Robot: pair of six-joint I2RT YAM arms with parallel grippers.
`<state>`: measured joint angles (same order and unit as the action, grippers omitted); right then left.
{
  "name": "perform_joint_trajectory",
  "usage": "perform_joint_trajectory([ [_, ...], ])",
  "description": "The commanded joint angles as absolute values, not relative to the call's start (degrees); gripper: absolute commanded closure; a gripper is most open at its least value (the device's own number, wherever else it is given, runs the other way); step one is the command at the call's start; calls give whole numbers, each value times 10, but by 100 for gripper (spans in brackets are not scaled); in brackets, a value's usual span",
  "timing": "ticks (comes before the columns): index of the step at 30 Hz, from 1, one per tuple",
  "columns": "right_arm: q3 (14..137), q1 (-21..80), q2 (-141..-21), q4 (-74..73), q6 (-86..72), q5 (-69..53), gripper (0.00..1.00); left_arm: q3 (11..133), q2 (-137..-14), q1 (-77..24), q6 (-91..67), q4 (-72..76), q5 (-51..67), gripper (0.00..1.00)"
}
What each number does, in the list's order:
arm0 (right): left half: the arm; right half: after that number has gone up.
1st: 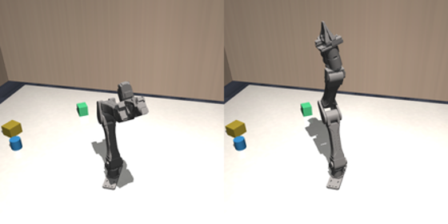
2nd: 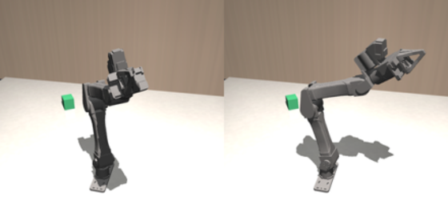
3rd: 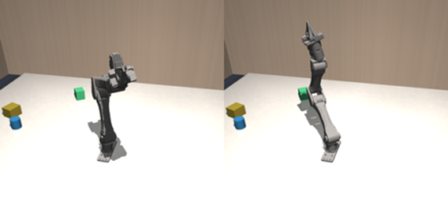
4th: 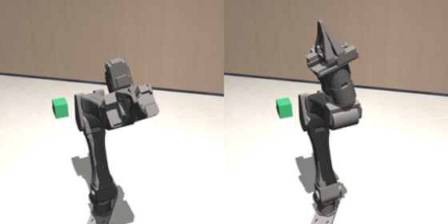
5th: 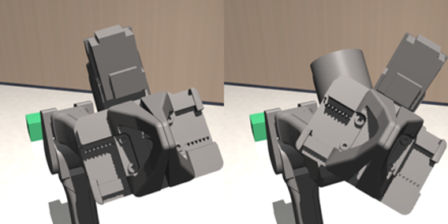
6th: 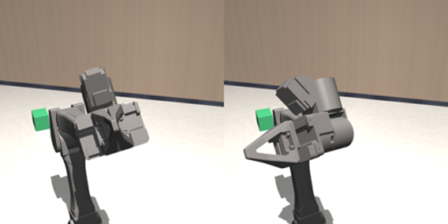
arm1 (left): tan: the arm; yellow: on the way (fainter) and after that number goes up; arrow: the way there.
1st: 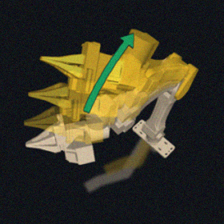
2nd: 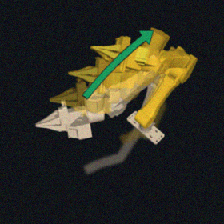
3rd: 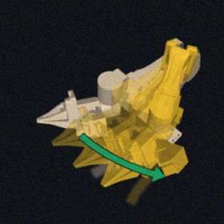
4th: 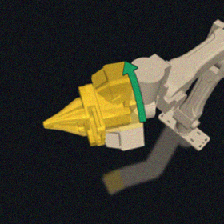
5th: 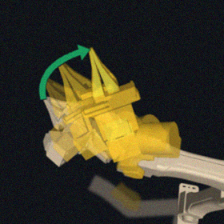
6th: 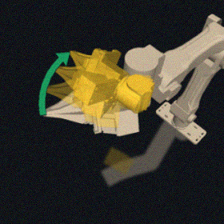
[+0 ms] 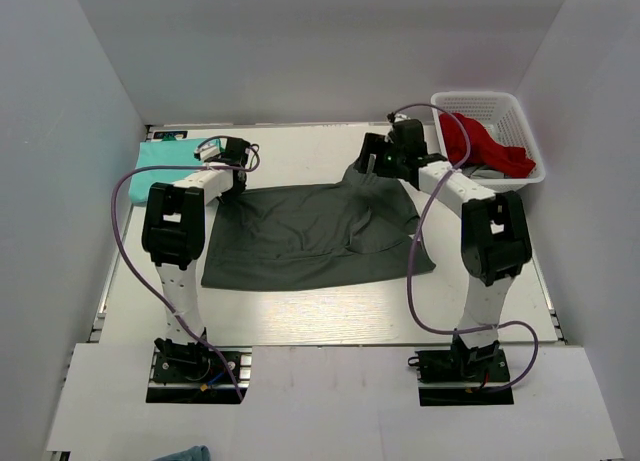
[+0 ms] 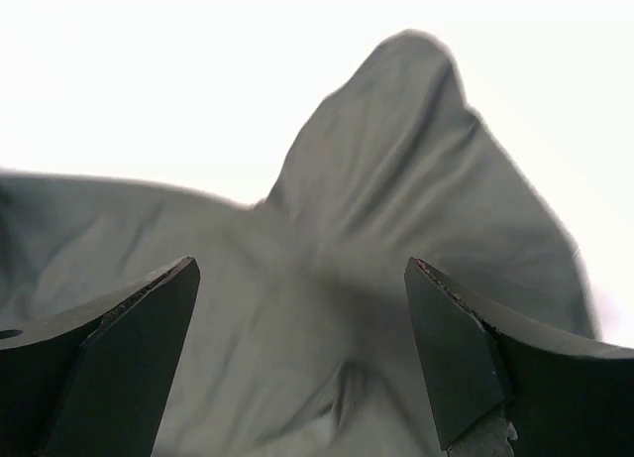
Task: Fold and stack the t-shirts
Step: Grap the side of the flattened tshirt furthest away from the robot with both arms
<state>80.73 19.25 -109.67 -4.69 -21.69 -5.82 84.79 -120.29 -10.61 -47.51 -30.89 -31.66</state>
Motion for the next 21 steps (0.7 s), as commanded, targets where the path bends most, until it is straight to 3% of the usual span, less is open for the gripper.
perform_joint_trajectory([
  [1,898,188,-1143,-74,-194,-3,10,828,-1187,-105,-459,-334,-273,56],
  [5,990,189,-1211,-99,-169,38,10,828,-1181,-105,-450,-334,-272,43],
  [11,1166,188,-1364,-147,-149,57,13,828,-1170,-105,-450,-327,-272,38],
  [13,1220,191,-1395,-172,-152,53,18,828,-1170,-98,-455,-327,-272,38],
  [19,1215,192,-1418,-175,-155,54,24,828,-1159,-93,-467,-334,-294,26],
  [21,1208,192,-1419,-177,-156,53,30,828,-1154,-93,-467,-334,-301,26],
])
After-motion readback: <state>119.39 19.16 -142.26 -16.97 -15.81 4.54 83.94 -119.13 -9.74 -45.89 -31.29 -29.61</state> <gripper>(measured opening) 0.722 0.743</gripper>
